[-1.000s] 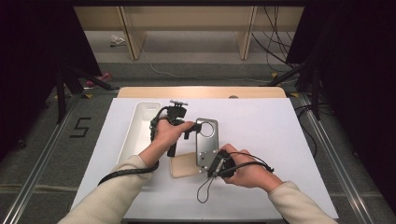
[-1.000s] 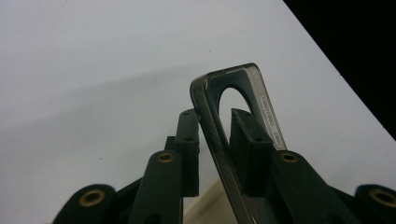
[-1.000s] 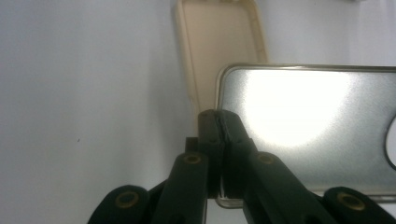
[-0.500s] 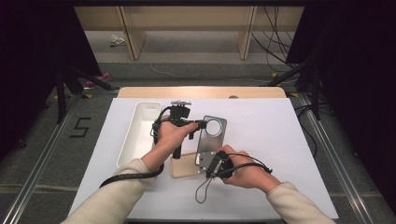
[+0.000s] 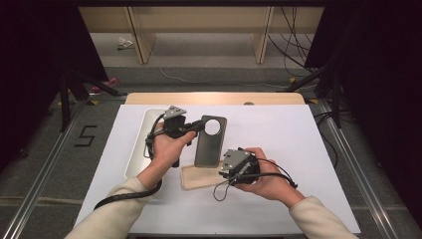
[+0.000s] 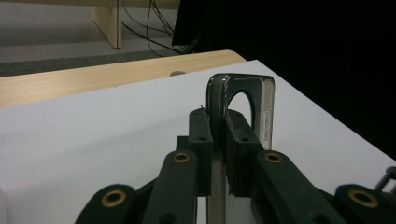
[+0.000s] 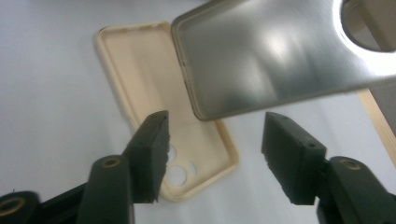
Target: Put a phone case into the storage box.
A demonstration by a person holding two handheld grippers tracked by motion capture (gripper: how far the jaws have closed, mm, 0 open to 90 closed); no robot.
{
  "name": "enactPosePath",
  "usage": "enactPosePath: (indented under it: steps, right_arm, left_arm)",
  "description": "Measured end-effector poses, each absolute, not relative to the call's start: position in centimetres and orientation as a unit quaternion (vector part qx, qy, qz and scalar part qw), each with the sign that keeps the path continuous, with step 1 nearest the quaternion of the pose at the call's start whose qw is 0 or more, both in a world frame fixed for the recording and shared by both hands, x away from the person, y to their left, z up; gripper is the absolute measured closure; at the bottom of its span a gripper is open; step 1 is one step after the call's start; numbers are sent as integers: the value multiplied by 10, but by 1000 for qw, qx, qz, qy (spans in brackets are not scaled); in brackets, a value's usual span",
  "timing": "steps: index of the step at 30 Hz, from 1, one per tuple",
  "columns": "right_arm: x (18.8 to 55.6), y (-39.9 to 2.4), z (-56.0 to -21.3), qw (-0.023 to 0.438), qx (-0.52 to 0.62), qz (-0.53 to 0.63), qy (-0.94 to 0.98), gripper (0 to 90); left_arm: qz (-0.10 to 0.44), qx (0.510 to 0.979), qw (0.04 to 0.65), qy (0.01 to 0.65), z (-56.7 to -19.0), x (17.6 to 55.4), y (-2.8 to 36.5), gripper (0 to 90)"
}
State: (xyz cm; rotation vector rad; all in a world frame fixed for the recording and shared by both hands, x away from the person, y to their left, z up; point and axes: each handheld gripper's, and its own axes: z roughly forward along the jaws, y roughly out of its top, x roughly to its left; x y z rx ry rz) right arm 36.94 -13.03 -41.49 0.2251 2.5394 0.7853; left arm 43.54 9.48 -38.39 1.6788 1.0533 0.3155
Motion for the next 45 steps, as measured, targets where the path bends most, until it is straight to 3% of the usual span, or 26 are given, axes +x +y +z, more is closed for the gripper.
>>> enactPosePath:
  steps: [3,13,26,45]
  right_arm:
    - [372,-137,-415,218,112,309,919,326]
    - [377,-152,-420,192,156,338,908,207]
    - [380,-169,-425,157,207,375,890,170]
    - [381,-183,-424,158,232,390,877,170]
  left_arm:
    - [141,700,548,435,-383,430,106,821]
    - [147,689,564,431,-389,417,126,821]
    - [155,688,572,417,-387,404,144,821]
    - [164,671,590,417,-366,400,168,821]
